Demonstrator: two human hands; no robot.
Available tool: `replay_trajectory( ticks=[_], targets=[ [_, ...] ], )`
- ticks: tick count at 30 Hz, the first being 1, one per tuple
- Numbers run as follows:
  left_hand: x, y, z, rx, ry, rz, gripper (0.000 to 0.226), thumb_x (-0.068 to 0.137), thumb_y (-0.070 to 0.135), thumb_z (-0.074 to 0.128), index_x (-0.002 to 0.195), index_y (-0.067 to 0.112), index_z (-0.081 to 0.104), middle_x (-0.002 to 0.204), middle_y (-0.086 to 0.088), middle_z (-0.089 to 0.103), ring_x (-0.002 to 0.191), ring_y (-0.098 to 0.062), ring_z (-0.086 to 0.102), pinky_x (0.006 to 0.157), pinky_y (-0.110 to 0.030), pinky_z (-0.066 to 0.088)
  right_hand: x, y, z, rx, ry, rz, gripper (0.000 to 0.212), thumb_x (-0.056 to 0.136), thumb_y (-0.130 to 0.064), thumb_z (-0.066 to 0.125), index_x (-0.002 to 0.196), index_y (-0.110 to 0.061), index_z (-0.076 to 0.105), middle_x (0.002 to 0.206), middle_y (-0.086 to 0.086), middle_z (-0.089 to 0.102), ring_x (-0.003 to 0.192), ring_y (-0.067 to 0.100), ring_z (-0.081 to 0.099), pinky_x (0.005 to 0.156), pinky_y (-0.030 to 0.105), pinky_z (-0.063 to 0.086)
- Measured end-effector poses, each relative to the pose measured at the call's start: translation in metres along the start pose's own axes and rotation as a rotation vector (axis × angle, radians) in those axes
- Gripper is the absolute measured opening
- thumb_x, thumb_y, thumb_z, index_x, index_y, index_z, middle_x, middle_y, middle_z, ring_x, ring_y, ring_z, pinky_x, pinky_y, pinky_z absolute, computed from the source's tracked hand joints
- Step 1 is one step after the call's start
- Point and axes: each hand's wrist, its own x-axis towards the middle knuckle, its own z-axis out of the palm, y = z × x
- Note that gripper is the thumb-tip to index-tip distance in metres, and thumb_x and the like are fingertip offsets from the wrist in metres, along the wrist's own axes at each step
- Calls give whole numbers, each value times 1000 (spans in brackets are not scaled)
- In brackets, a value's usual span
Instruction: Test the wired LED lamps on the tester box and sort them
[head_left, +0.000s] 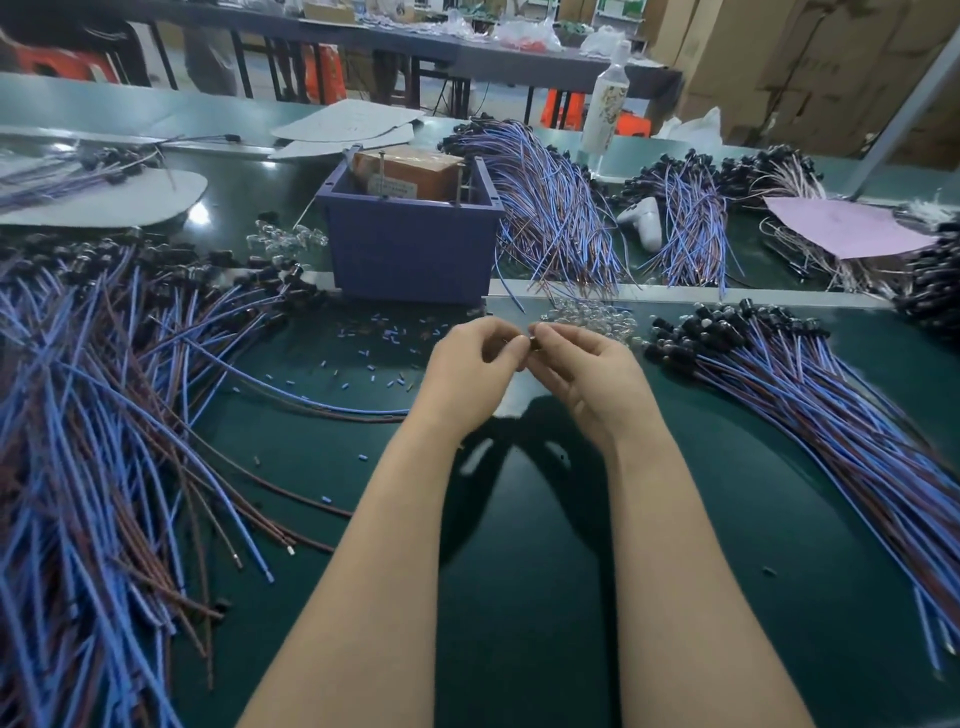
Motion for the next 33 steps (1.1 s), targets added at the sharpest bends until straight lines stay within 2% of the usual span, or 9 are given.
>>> replay_trajectory(
  ticks=[5, 10, 17, 19, 22, 24, 26, 30, 33],
  targets=[
    [-1, -4, 2, -18, 10, -67, 10, 90, 17, 55, 91, 12, 63, 88, -6, 72, 85, -21, 65, 83, -32, 50, 2, 8, 0, -82, -46, 51, 17, 92, -15, 58, 80, -5, 64, 56, -2, 57, 46, 4, 47, 47, 12, 41],
    [0, -4, 0, -184, -27, -47, 14, 90, 15, 63, 94, 2, 65, 82, -9, 68, 64, -7, 59, 71, -22, 50, 0, 9, 3, 13, -41, 6, 23, 94, -13, 54, 72, -8, 59, 53, -3, 56, 45, 2, 48, 45, 11, 41],
    [0, -10, -7, -350, -42, -43, 7, 91, 8, 60, 93, 3, 63, 76, -5, 65, 64, -6, 56, 65, -15, 48, -1, 13, 20, 255, 44, 116, 26, 94, -12, 54, 70, -7, 59, 47, -5, 55, 39, 0, 47, 37, 9, 36],
    [1, -11, -6, -301, -29, -47, 7, 92, 9, 59, 92, 4, 63, 78, -7, 66, 67, -9, 58, 71, -22, 51, 0, 17, 22, 103, 100, 29, 26, 95, -14, 54, 70, -8, 58, 46, -7, 53, 39, 1, 45, 40, 11, 36],
    [4, -11, -1, -111, 19, -53, 9, 93, 16, 59, 89, 8, 61, 80, -6, 69, 72, -16, 62, 84, -36, 53, -1, 21, 24, -547, 266, -284, 27, 94, -23, 56, 69, -14, 58, 54, -9, 55, 50, 4, 48, 53, 14, 38],
    [5, -10, 1, 4, 51, -46, 12, 93, 22, 59, 88, 12, 59, 79, 0, 68, 78, -18, 65, 84, -36, 53, -4, 23, 27, -737, 330, -420, 26, 93, -28, 57, 70, -17, 59, 59, -11, 58, 57, 2, 52, 56, 9, 37],
    [5, -9, 0, 27, 38, -30, 13, 93, 23, 58, 89, 11, 59, 80, 1, 68, 80, -17, 65, 82, -34, 52, -4, 23, 25, -721, 315, -421, 26, 94, -27, 56, 71, -16, 58, 58, -10, 56, 55, 3, 50, 56, 11, 37],
    [2, -6, -11, -164, -99, 13, 11, 94, 15, 57, 92, 5, 58, 75, 1, 64, 64, -2, 57, 70, -21, 48, 1, 16, 18, -182, 110, -211, 27, 96, -17, 53, 71, -9, 56, 46, -9, 45, 44, 4, 37, 46, 16, 34],
    [4, -6, -9, 50, -93, -17, 13, 93, 21, 58, 88, 9, 57, 76, 0, 64, 69, -12, 55, 70, -28, 46, 2, 22, 17, -588, 191, -297, 28, 95, -24, 53, 69, -14, 56, 52, -9, 49, 52, 9, 43, 53, 22, 35]
  ],
)
